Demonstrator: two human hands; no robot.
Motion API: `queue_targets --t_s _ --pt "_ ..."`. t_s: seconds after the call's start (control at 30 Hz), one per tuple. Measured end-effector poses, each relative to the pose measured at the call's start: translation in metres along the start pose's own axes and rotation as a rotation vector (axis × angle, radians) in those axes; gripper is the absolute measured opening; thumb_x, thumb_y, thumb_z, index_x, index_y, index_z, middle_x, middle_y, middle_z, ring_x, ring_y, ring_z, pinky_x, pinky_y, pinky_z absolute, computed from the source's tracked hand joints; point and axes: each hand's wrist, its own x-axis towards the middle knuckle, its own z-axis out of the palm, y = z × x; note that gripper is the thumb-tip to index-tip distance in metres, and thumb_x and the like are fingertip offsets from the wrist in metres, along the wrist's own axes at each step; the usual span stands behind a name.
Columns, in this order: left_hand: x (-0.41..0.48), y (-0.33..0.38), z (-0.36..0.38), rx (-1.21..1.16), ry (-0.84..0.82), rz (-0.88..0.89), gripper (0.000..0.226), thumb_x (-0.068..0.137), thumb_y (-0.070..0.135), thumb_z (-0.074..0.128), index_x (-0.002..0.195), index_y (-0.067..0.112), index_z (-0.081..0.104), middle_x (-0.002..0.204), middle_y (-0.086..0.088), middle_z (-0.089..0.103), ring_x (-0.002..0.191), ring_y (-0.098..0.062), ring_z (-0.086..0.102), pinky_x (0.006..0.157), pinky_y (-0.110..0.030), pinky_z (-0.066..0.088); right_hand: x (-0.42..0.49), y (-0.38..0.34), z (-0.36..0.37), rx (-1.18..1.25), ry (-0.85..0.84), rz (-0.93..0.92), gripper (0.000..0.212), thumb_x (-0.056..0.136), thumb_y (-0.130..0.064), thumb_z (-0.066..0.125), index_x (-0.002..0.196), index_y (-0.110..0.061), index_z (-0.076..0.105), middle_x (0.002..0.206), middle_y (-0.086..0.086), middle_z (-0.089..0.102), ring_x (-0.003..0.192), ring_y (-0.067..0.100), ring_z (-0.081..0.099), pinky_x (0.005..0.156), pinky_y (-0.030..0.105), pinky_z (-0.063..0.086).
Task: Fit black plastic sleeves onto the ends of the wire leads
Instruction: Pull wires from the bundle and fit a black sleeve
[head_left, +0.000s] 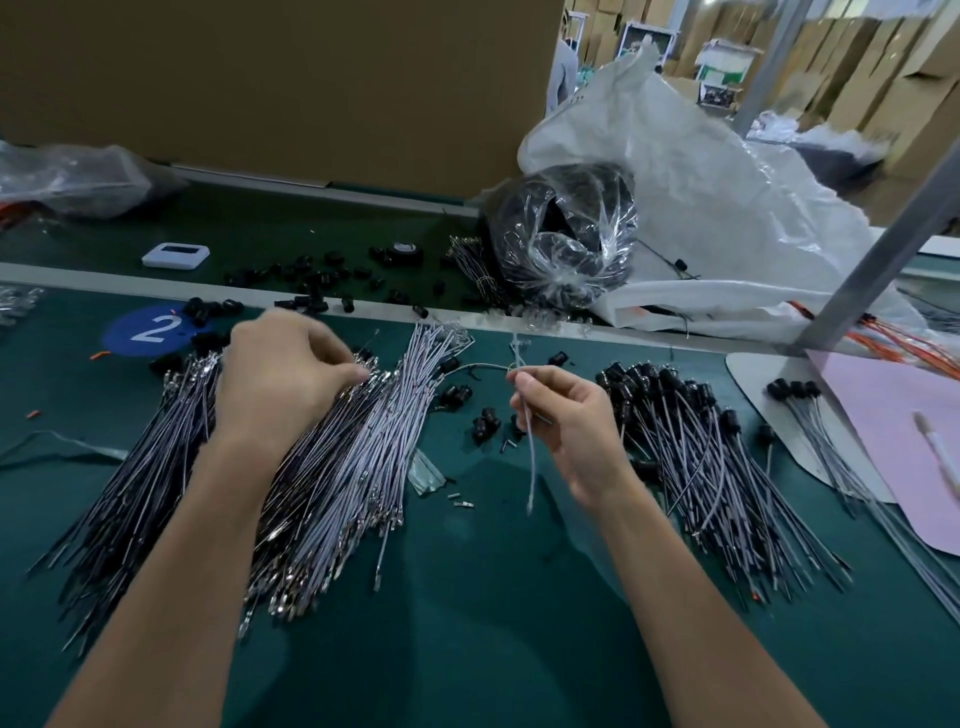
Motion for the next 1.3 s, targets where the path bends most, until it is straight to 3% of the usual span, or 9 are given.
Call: queue_targets --t_s 0.13,0.27,0.53,0.87,0.97,1.07,1.13,1.2,1.3 --pt "-0.002 0.03 0.009 -0.511 -0.033 0.06 0.011 0.072 0.02 0.083 0.071 0.024 0.074 0.063 0.005 0.071 0.052 -0.003 0.064 0.048 -0.015 0.05 -0.004 0.003 0.007 -0.071 -0.087 -0.027 0.002 0.084 -0.013 0.071 0.083 -0.013 0.074 0.071 0.004 0.07 0.066 0.012 0.062 0.062 0.019 0.05" --pt "-0.001 0.048 0.033 -0.801 -0.089 -0.019 0.007 0.076 0.012 0.081 0.075 0.013 0.074 0.063 0.001 0.071 0.055 -0.009 0.064 0.049 -0.019 0.052 -0.004 0.004 0.01 -0.048 -0.094 -0.043 0.009 0.088 -0.008 0.067 0.081 -0.013 0.072 0.073 0.008 0.072 0.062 0.014 0.063 0.057 0.019 0.049" --pt "-0.003 0.051 0.064 -0.952 -0.042 -0.032 0.008 0.077 0.01 0.08 0.075 0.012 0.073 0.061 0.003 0.069 0.055 -0.008 0.063 0.052 -0.019 0.052 -0.003 0.007 0.012 -0.1 -0.091 -0.046 0.007 0.091 -0.01 0.065 0.085 -0.011 0.068 0.079 0.009 0.074 0.065 0.018 0.068 0.061 0.021 0.051" --pt "-0.012 0.049 0.076 -1.086 -0.147 -0.061 0.007 0.082 0.007 0.075 0.086 0.006 0.07 0.072 -0.005 0.072 0.065 -0.015 0.07 0.059 -0.023 0.056 -0.002 0.011 0.015 -0.058 -0.055 -0.032 0.007 0.093 -0.01 0.063 0.089 -0.011 0.069 0.072 0.002 0.069 0.066 0.013 0.062 0.067 0.023 0.051" --pt "-0.019 0.049 0.066 -0.99 -0.2 -0.054 0.028 0.082 0.016 0.075 0.106 0.009 0.063 0.089 -0.007 0.073 0.075 -0.018 0.073 0.061 -0.025 0.058 -0.001 0.01 0.016 0.064 -0.047 -0.011 0.01 0.094 -0.008 0.059 0.087 -0.01 0.067 0.068 -0.001 0.066 0.062 0.01 0.059 0.063 0.02 0.05" --pt "-0.043 0.034 0.049 -0.584 -0.43 0.078 0.049 0.068 0.051 0.073 0.108 0.025 0.062 0.092 0.008 0.073 0.08 -0.003 0.07 0.071 -0.018 0.056 -0.001 0.008 0.015 0.204 -0.022 0.021 0.014 0.096 -0.005 0.056 0.085 -0.009 0.063 0.066 -0.001 0.065 0.057 0.01 0.061 0.057 0.021 0.053" --pt "-0.066 0.016 0.044 -0.266 -0.592 0.223 0.047 0.065 0.059 0.072 0.103 0.032 0.066 0.089 0.019 0.072 0.087 0.011 0.063 0.086 -0.007 0.045 -0.001 0.006 0.015 0.264 -0.021 0.039 0.014 0.096 -0.006 0.054 0.084 -0.009 0.061 0.066 0.0 0.064 0.056 0.014 0.064 0.054 0.024 0.054" --pt "-0.084 0.001 0.047 -0.066 -0.484 0.417 0.019 0.08 0.045 0.075 0.095 0.034 0.072 0.087 0.025 0.069 0.098 0.014 0.055 0.109 -0.018 0.022 0.0 0.006 0.015 0.307 -0.02 0.061 0.013 0.097 -0.006 0.053 0.086 -0.008 0.06 0.066 0.001 0.062 0.056 0.014 0.064 0.053 0.023 0.054" --pt "-0.099 -0.013 0.05 -0.019 -0.284 0.688 0.006 0.076 0.022 0.074 0.078 0.025 0.078 0.078 0.019 0.071 0.097 0.003 0.055 0.107 -0.044 0.014 0.0 0.006 0.015 0.403 -0.001 0.1 0.011 0.096 -0.004 0.053 0.087 -0.006 0.06 0.066 0.002 0.06 0.05 0.008 0.057 0.046 0.017 0.048"
